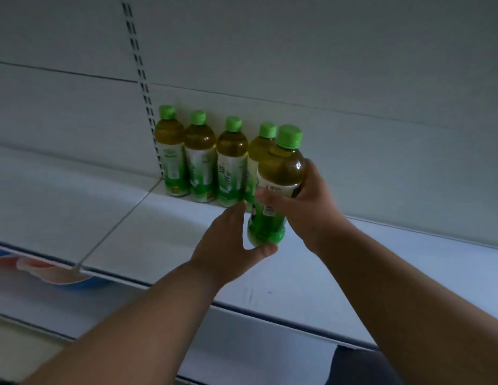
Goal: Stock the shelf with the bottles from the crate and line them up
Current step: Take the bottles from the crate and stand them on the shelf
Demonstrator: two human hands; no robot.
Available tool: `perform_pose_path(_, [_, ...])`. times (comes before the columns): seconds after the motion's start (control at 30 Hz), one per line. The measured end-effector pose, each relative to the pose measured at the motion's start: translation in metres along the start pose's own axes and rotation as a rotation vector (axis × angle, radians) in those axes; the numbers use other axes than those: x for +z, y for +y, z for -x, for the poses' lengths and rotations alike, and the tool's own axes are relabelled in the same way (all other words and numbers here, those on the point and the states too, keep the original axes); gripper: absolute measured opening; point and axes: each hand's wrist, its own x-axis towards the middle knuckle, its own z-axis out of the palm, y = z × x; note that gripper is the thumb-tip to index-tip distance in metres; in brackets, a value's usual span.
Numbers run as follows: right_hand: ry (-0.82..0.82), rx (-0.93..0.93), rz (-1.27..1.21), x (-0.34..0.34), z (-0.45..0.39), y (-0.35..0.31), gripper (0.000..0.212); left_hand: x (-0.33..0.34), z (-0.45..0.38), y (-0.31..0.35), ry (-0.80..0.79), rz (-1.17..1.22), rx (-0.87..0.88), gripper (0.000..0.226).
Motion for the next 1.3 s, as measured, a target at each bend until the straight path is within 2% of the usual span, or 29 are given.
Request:
perform_pose_path(0.13, [0.084, 0.045, 0.082, -0.022, -0.008, 0.024, 0.079, 0.036, -0.017, 0.003, -0.064, -0.138, 0.102, 0.092])
perform_pose_path(0.3, [0.18, 0.079, 0.177, -0.041, -0.013, 0.039, 0.08, 0.059, -0.02, -0.005, -0.186, -0.501, 0.104, 0.115])
perform_pose_path(0.37, [0.199, 0.102, 0.198, -0.046, -0.014, 0.043, 0.078, 0.061, -0.021, -0.007, -0.22, -0.552, 0.107, 0.117])
perform_pose_path(0.5, [0.136, 0.134, 0.429, -0.048, -0.008, 0.05, 0.061, 0.06, -0.025, -0.009, -0.302, -0.576, 0.086, 0.102])
perform_pose_path(0.67, [0.2, 0.12, 0.575, -0.037, -0.024, 0.058, 0.044, 0.061, -0.025, -0.009, -0.3, -0.584, 0.08, 0.101])
perform_pose_path(1.0, [0.209, 0.076, 0.582, -0.024, -0.07, 0.067, 0.05, 0.065, -0.026, -0.014, -0.249, -0.534, 0.085, 0.103])
perform_pose_path(1.1, [0.209, 0.096, 0.596, -0.023, -0.066, 0.068, 0.053, 0.065, -0.025, -0.015, -0.241, -0.527, 0.088, 0.103])
perform_pose_path(1.2, [0.235, 0.145, 0.638, -0.021, -0.05, 0.06, 0.07, 0.064, -0.026, -0.014, -0.25, -0.513, 0.091, 0.103])
perform_pose_path(1.3, [0.255, 0.051, 0.691, -0.016, -0.016, 0.05, 0.073, 0.055, -0.019, -0.012, -0.198, -0.444, 0.086, 0.099])
